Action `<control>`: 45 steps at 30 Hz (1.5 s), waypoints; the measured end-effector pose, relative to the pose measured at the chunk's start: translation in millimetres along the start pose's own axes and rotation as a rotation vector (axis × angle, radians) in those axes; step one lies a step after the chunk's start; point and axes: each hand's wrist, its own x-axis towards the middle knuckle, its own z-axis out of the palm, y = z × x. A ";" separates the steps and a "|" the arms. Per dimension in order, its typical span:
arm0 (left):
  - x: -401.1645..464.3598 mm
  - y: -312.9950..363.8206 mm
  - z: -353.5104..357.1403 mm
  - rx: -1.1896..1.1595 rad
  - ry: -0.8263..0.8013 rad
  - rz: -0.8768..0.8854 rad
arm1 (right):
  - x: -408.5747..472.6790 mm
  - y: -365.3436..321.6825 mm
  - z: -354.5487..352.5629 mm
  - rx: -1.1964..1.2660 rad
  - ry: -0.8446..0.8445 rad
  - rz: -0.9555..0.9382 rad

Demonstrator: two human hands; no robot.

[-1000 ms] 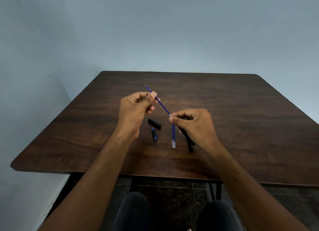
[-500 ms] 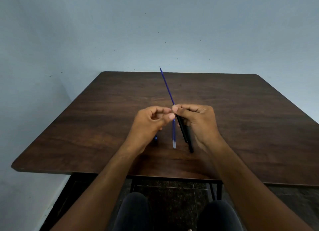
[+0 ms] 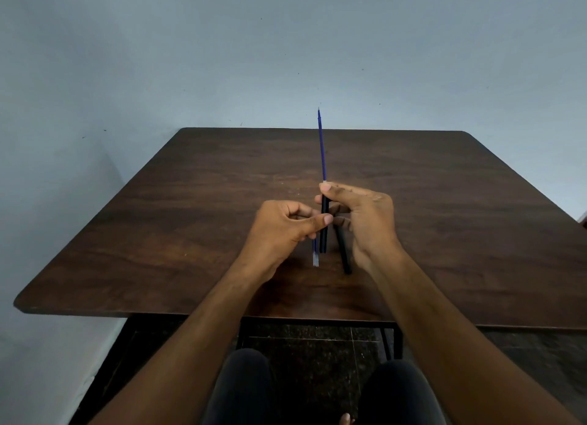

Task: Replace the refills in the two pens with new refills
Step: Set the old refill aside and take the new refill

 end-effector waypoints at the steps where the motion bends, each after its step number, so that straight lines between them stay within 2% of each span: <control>1: 0.4 0.1 -0.3 0.003 0.001 0.005 | -0.1 -0.9 -0.5 -0.007 0.002 -0.002; 17: -1.2 -0.6 -9.6 0.123 0.017 0.044 | 0.8 -3.0 1.6 -0.011 0.010 0.014; 23: -0.6 -5.3 -7.8 0.143 0.040 0.022 | 2.9 -13.3 -10.8 0.001 0.051 -0.044; 27: 1.2 -6.7 1.5 0.158 0.072 0.044 | 4.5 -16.8 -30.5 -0.151 0.117 -0.136; 36: 7.8 -5.8 11.9 0.214 0.086 0.053 | -5.9 -7.3 -93.2 -0.598 0.381 -0.220; 41: 8.8 -6.6 7.4 0.204 0.101 0.046 | -13.6 -2.2 -115.4 -0.846 0.412 -0.119; 45: 10.4 -6.4 1.0 0.205 0.109 0.034 | -19.9 7.9 -123.4 -0.934 0.421 -0.053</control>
